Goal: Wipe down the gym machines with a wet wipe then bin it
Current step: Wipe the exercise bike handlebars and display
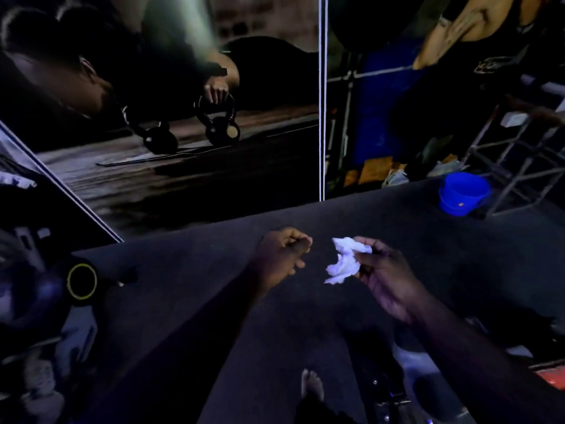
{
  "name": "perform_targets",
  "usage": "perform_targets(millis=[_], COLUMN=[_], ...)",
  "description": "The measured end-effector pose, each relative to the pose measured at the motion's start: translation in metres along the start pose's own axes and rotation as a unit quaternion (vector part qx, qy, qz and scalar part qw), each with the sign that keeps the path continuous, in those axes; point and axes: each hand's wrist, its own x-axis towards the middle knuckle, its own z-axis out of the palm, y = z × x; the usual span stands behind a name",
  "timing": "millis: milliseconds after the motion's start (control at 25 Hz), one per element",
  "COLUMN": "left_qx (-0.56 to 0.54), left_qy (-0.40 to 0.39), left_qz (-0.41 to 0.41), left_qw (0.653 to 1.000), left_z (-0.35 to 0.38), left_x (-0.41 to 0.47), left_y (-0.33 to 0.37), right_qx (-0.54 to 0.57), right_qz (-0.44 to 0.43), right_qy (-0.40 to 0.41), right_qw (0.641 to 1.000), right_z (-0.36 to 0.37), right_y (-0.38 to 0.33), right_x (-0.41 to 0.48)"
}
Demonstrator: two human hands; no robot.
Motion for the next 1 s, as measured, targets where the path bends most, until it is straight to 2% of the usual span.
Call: perform_targets(millis=[160, 360, 520, 640, 800, 1000], left_qx=[0.024, 0.035, 0.021, 0.017, 0.014, -0.003], left_qy=[-0.039, -0.128, -0.187, -0.242, -0.337, -0.449], left_qz=[-0.005, 0.003, 0.028, 0.057, 0.117, 0.207], left_qw=[0.999, 0.991, 0.982, 0.968, 0.934, 0.869], left_z=[-0.007, 0.024, 0.051, 0.073, 0.115, 0.191], left_x=[0.103, 0.226, 0.309, 0.358, 0.427, 0.479], left_y=[-0.012, 0.01, 0.037, 0.057, 0.096, 0.167], right_qx=[0.065, 0.058, -0.078, -0.121, -0.138, 0.005], right_qz=[0.006, -0.017, -0.115, -0.147, -0.174, -0.191], right_qy=[0.051, 0.116, 0.213, 0.251, 0.368, 0.451], right_qw=[0.997, 0.991, 0.967, 0.949, 0.903, 0.872], right_z=[-0.009, -0.029, -0.041, -0.068, -0.095, -0.089], right_y=[0.009, -0.012, -0.053, -0.09, -0.132, -0.177], right_x=[0.083, 0.168, 0.215, 0.229, 0.226, 0.212])
